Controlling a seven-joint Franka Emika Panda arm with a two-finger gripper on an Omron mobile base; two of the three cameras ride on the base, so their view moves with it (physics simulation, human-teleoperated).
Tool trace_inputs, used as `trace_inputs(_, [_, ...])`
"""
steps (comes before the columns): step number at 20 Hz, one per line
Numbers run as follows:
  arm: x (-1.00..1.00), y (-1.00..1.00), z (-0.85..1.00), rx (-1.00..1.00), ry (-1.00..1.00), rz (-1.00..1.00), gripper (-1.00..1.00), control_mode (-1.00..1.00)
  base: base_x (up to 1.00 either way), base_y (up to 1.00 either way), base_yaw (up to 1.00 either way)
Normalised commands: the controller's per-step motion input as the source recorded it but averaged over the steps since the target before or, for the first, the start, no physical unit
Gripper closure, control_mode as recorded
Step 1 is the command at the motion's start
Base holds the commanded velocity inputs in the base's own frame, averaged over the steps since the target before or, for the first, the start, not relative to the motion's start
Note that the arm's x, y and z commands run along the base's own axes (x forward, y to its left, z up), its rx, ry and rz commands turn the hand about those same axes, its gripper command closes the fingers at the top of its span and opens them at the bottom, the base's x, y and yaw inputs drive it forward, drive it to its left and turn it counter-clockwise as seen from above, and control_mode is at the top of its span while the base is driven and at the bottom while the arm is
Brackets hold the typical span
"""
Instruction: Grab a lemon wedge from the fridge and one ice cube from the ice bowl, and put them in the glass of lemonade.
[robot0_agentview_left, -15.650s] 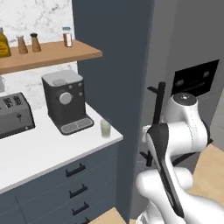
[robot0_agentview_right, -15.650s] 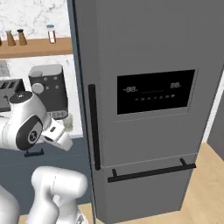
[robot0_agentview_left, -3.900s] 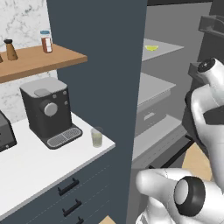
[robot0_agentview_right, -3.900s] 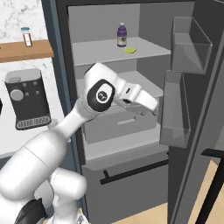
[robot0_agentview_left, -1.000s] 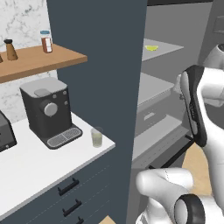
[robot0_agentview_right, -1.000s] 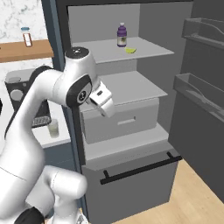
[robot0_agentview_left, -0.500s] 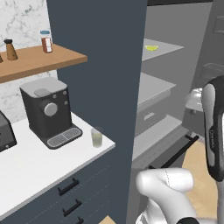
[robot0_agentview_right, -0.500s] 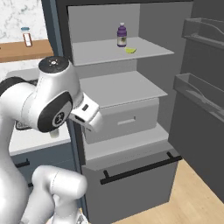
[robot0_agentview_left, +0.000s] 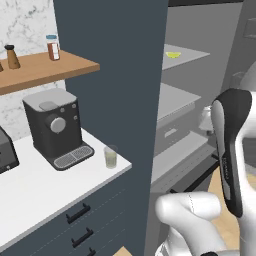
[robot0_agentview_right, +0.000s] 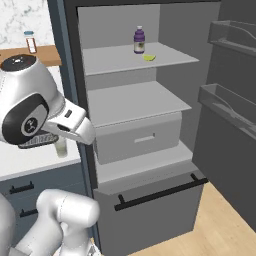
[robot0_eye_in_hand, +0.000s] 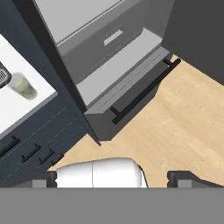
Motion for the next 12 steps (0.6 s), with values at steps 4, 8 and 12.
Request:
trace_inputs(4, [-0.07, 0.23, 0.0, 0.0, 0.0, 0.0, -1.0, -1.0, 0.0, 0.0, 0.0])
trace_inputs(8, [-0.28, 0.18, 0.0, 0.0, 0.0, 0.0, -1.0, -1.0, 0.0, 0.0, 0.0])
trace_inputs(12, [-0.34, 0.02, 0.0, 0.0, -0.01, 0.0, -1.0, -1.0, 0.0, 0.0, 0.0])
